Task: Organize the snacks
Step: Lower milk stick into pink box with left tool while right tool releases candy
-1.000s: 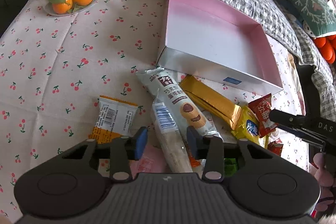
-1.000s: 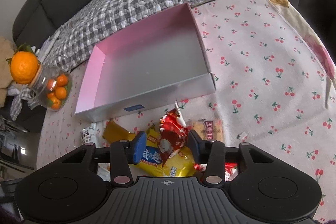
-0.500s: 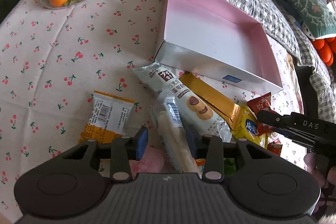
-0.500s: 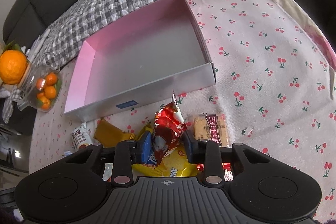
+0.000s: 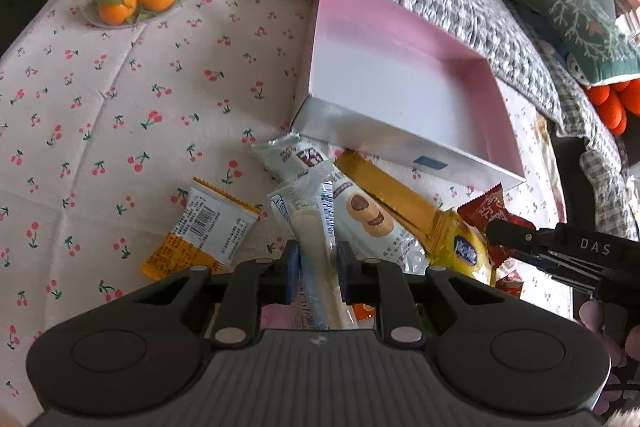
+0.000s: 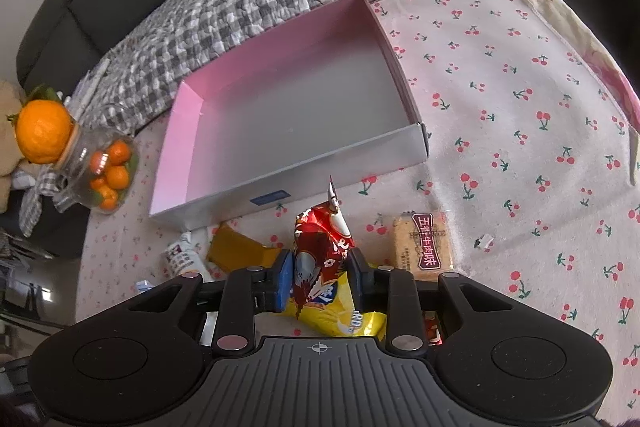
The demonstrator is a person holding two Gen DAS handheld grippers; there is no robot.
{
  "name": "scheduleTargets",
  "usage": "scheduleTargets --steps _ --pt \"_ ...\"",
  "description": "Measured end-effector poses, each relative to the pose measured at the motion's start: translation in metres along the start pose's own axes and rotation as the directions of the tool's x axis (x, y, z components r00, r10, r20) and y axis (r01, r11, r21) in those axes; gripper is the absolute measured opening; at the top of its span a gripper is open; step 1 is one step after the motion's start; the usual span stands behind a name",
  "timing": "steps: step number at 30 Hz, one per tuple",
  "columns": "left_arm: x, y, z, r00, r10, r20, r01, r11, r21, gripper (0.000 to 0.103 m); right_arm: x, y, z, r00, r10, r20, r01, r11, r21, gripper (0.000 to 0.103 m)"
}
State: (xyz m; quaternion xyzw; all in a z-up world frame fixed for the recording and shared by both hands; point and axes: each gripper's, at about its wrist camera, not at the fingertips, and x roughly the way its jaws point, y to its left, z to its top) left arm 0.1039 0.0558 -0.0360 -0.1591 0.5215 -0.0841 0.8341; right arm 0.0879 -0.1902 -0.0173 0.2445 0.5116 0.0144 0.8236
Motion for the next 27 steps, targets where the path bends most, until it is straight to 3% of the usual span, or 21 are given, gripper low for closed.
scheduleTargets --steps 9,16,22,27 --pt "-0.026 0.0 0.009 0.996 -0.034 0.08 0.036 0.999 -0.028 0.014 -0.02 0.003 0.01 0.996 0.067 0.066 -0.07 0.996 0.053 0.028" --pt "-0.036 -0.019 0.038 0.988 -0.051 0.145 0.052 0.999 -0.001 0.014 -0.021 0.004 0.027 0.979 0.125 0.159 -0.142 0.985 0.098 0.028" --pt "-0.028 -0.038 0.064 0.981 -0.063 0.182 0.062 0.998 0.008 0.014 -0.009 -0.001 0.04 0.97 0.133 0.203 -0.162 0.978 0.133 0.028" --pt "-0.008 -0.052 0.079 0.982 -0.046 0.181 0.042 0.999 0.029 0.014 0.004 -0.008 0.048 0.973 0.093 0.21 -0.123 0.983 0.136 0.028"
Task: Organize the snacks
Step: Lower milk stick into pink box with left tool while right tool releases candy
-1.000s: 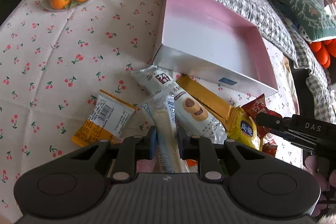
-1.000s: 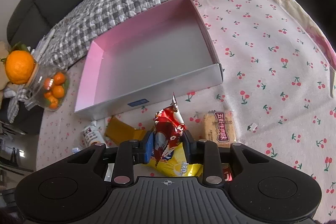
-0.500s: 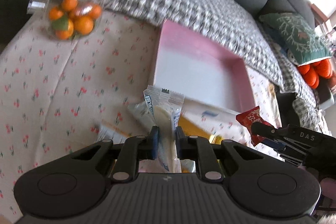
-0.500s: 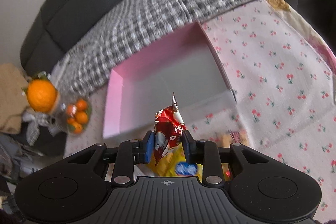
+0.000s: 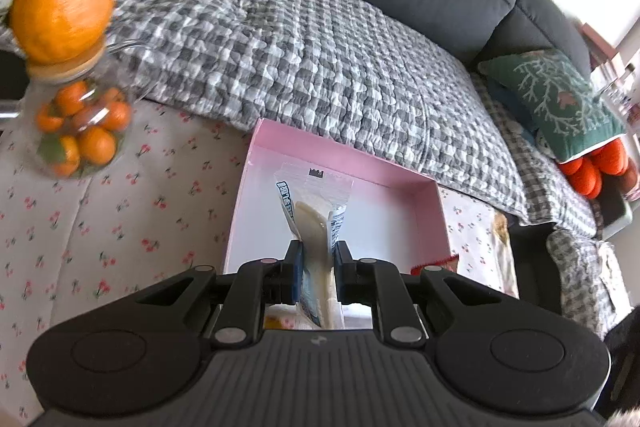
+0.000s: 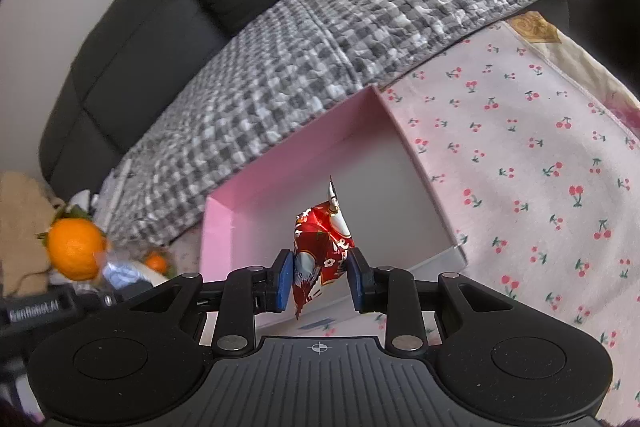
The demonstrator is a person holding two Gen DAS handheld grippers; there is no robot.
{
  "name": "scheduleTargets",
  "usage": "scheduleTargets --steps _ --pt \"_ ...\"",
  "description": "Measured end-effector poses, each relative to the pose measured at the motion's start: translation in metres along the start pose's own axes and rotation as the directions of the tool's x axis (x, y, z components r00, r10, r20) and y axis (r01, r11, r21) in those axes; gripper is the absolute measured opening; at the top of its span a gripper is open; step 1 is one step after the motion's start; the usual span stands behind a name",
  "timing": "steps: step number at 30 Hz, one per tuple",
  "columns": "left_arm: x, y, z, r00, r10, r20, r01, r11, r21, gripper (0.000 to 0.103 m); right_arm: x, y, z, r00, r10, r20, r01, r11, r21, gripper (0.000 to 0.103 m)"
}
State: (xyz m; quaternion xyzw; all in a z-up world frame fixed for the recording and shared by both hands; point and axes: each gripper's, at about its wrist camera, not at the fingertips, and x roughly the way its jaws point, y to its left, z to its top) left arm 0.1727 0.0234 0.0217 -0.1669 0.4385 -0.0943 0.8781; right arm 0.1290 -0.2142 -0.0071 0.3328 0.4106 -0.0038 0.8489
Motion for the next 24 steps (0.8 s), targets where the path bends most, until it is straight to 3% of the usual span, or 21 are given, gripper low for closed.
scheduleTargets --steps 5,8,14,17,19,24 --pt "0.032 -0.007 0.006 0.999 0.046 -0.027 -0.045 0.998 0.036 0.013 0.011 -0.013 0.001 1.0 -0.021 -0.015 0.021 0.999 0.031 0.029" --pt "0.041 -0.009 0.008 0.997 0.069 -0.019 -0.068 0.996 0.055 0.006 0.013 -0.018 0.002 0.999 -0.038 -0.02 0.038 0.999 0.033 0.029" --pt "0.053 -0.016 0.01 0.994 0.112 -0.002 -0.112 0.988 0.105 0.008 0.013 -0.019 0.003 0.998 -0.052 -0.019 0.052 0.998 0.019 0.032" --pt "0.054 -0.016 0.006 0.992 0.121 -0.018 -0.118 0.986 0.115 0.022 0.012 -0.016 0.003 0.998 -0.05 -0.03 0.05 0.999 0.002 0.039" --pt "0.052 -0.016 0.002 0.991 0.132 -0.02 -0.129 0.984 0.12 0.026 0.01 -0.013 0.003 0.998 -0.059 -0.026 0.058 0.998 -0.014 0.052" --pt "0.05 -0.014 -0.005 0.987 0.16 -0.032 -0.155 0.979 0.133 0.047 0.004 -0.007 0.002 0.998 -0.053 -0.025 0.052 0.998 -0.036 0.059"
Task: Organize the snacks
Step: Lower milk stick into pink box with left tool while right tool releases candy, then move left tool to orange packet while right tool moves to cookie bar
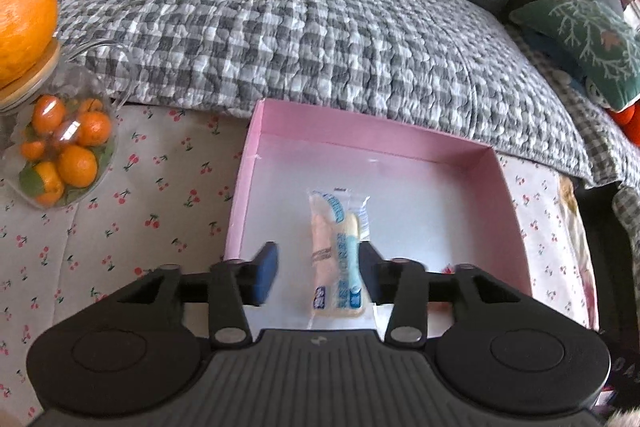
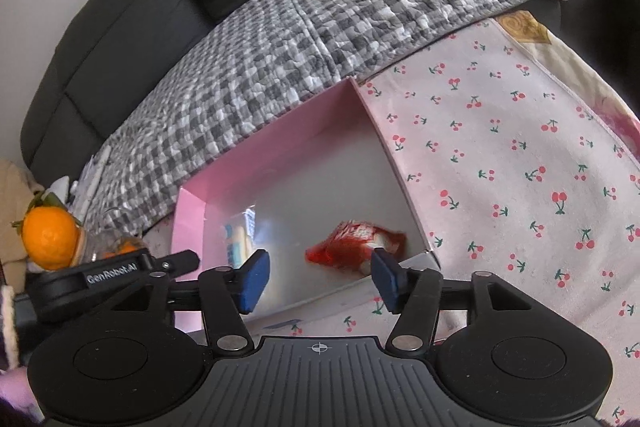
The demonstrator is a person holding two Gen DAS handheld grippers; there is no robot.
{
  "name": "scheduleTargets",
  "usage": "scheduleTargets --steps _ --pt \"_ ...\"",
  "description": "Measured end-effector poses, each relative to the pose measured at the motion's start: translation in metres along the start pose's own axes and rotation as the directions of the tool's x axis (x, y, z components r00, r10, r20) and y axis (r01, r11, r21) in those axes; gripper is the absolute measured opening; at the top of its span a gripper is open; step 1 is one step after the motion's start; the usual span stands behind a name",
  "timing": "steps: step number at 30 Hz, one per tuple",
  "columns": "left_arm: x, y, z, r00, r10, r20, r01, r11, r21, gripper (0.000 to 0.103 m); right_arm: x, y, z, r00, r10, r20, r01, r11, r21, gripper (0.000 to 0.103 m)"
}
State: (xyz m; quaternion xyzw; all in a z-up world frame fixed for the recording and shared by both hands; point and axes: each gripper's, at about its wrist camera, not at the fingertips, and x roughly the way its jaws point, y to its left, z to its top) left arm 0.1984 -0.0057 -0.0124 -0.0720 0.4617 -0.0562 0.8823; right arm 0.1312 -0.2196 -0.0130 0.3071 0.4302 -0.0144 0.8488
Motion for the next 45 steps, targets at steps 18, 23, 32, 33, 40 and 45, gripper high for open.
scheduleTargets --steps 18,23,32,33,40,45 --pt "-0.039 0.006 -0.039 1.0 -0.003 -0.028 0.005 0.998 0.057 0.095 -0.03 0.021 -0.018 0.995 -0.059 -0.083 0.05 0.993 -0.103 0.082" --pt "-0.054 0.013 -0.053 1.0 0.013 -0.028 -0.011 0.997 0.074 0.1 -0.041 0.029 -0.029 0.994 -0.065 -0.094 0.049 0.986 -0.162 0.082" --pt "-0.071 0.038 -0.079 0.999 0.046 -0.014 -0.046 0.998 0.046 0.102 -0.045 0.04 -0.049 0.99 -0.088 -0.106 0.059 0.966 -0.25 0.082" --pt "-0.071 0.042 -0.081 0.999 0.046 -0.011 -0.046 0.998 0.042 0.102 -0.045 0.042 -0.052 0.991 -0.091 -0.102 0.061 0.963 -0.264 0.083" --pt "-0.066 0.064 -0.097 0.996 0.082 -0.017 -0.08 0.993 0.081 0.102 -0.029 0.049 -0.079 0.981 -0.155 -0.118 0.096 0.912 -0.398 0.083" --pt "-0.058 0.078 -0.105 0.995 0.094 -0.044 -0.089 0.991 0.102 0.101 -0.023 0.055 -0.086 0.981 -0.145 -0.132 0.075 0.899 -0.432 0.083"
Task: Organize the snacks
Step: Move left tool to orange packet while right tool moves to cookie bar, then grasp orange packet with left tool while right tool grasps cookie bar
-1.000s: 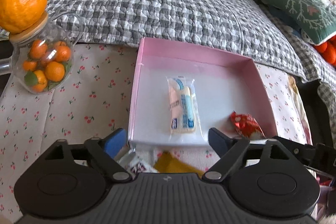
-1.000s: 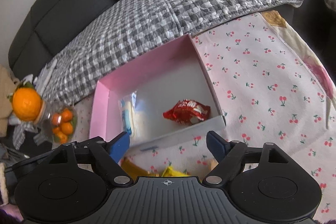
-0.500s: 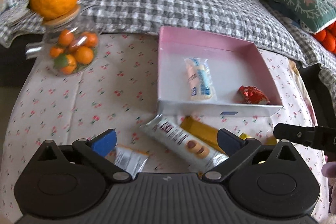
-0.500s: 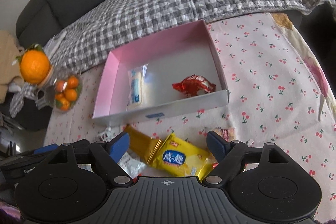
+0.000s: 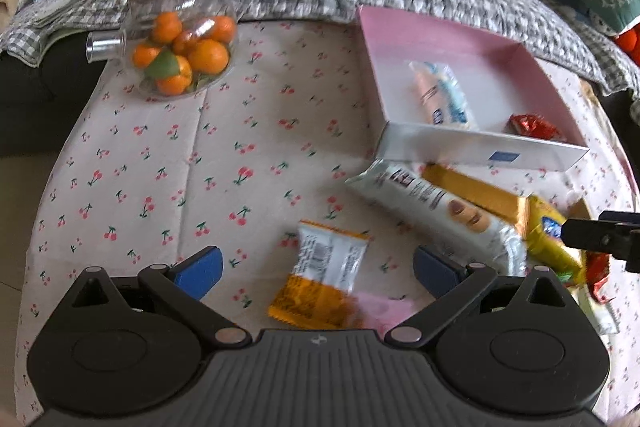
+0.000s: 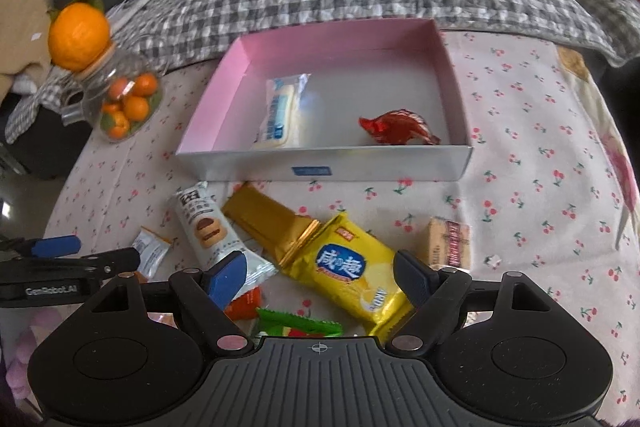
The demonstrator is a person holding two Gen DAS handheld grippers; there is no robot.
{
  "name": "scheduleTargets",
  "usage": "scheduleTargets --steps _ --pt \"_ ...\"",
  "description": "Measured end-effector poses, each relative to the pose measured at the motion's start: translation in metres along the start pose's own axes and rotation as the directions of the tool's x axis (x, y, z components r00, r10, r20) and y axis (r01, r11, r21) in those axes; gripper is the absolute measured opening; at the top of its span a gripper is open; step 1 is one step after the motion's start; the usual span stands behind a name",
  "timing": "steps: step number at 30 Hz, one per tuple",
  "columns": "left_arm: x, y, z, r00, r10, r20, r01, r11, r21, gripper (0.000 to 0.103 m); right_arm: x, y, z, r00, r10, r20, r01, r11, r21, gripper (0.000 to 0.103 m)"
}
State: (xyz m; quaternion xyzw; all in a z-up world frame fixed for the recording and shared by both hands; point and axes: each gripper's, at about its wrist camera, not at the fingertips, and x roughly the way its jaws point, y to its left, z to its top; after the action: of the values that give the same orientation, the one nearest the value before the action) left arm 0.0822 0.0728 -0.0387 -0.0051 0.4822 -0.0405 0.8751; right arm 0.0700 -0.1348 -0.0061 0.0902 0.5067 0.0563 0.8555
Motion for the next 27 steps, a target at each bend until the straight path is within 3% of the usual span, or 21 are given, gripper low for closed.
scheduleTargets --steps 8,15,20,27 --pt "0.018 0.006 -0.006 0.998 -0.029 -0.063 0.031 0.999 0.037 0.087 0.017 0.021 0.0 0.999 0.012 -0.04 -0.014 0.999 -0.039 0.083" --pt "0.026 0.012 -0.006 0.996 -0.054 -0.077 0.058 0.997 0.047 0.064 0.024 0.047 0.003 0.989 0.145 0.012 -0.143 0.984 -0.108 0.082" --pt "0.029 0.018 -0.005 0.993 -0.084 -0.087 0.086 0.996 0.019 0.058 0.034 0.058 0.008 0.984 0.178 0.018 -0.175 0.978 -0.11 0.08" --pt "0.029 0.016 -0.006 0.989 -0.113 -0.091 0.116 0.993 0.028 0.053 0.052 0.065 0.007 0.989 0.146 -0.014 -0.146 0.979 -0.139 0.055"
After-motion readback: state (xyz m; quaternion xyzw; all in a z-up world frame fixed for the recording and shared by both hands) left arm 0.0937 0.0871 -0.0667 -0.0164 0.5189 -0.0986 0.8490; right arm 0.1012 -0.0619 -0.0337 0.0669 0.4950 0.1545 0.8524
